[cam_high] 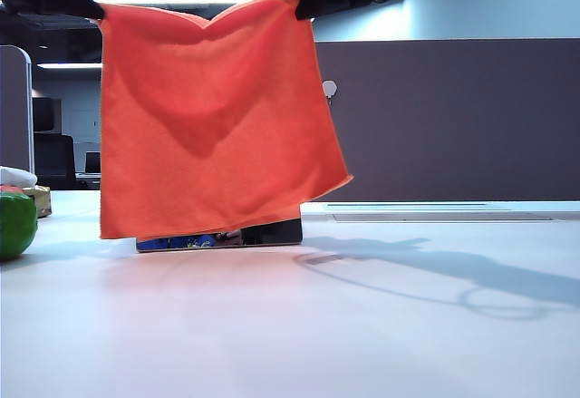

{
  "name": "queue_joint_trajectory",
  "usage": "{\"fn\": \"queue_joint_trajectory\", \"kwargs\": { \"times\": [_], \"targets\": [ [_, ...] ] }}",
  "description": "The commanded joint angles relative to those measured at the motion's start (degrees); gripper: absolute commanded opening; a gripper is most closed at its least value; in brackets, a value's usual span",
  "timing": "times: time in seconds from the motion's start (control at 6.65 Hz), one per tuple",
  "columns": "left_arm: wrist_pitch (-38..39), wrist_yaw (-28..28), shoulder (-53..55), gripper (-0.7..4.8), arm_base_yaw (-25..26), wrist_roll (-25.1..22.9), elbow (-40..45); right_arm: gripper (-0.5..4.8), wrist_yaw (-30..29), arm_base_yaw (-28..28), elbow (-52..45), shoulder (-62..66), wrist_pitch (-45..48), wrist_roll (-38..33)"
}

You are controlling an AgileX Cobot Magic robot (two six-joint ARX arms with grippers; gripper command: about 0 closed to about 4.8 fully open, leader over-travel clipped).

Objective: Pick up the cloth from the table and use it to cover the mirror.

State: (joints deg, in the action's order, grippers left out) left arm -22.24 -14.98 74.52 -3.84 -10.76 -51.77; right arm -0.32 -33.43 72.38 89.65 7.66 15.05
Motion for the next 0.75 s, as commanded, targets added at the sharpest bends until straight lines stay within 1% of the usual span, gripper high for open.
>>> {"fn": "queue_joint_trajectory", "kwargs": {
  "times": [0.15, 0.45, 0.6, 0.75],
  "targets": [
    [-4.70, -0.24, 3.17, -0.06, 0.70, -0.37, -0.79, -0.06, 1.92, 1.05, 0.42, 0.59, 4.85, 0.00],
    [-4.81, -0.24, 6.32, -0.06, 0.70, -0.39, -4.39, -0.06, 1.86, 1.70, 0.61, 2.56, 6.91, -0.02],
    [0.02, -0.24, 9.90, -0.06, 0.70, -0.39, -10.27, -0.06, 1.90, 1.70, 0.76, 4.70, 9.57, -0.04],
    [0.72, -0.24, 11.21, -0.06, 0.68, -0.42, -11.28, -0.06, 2.03, 1.88, 1.33, 5.77, 9.46, -0.04]
  ]
}}
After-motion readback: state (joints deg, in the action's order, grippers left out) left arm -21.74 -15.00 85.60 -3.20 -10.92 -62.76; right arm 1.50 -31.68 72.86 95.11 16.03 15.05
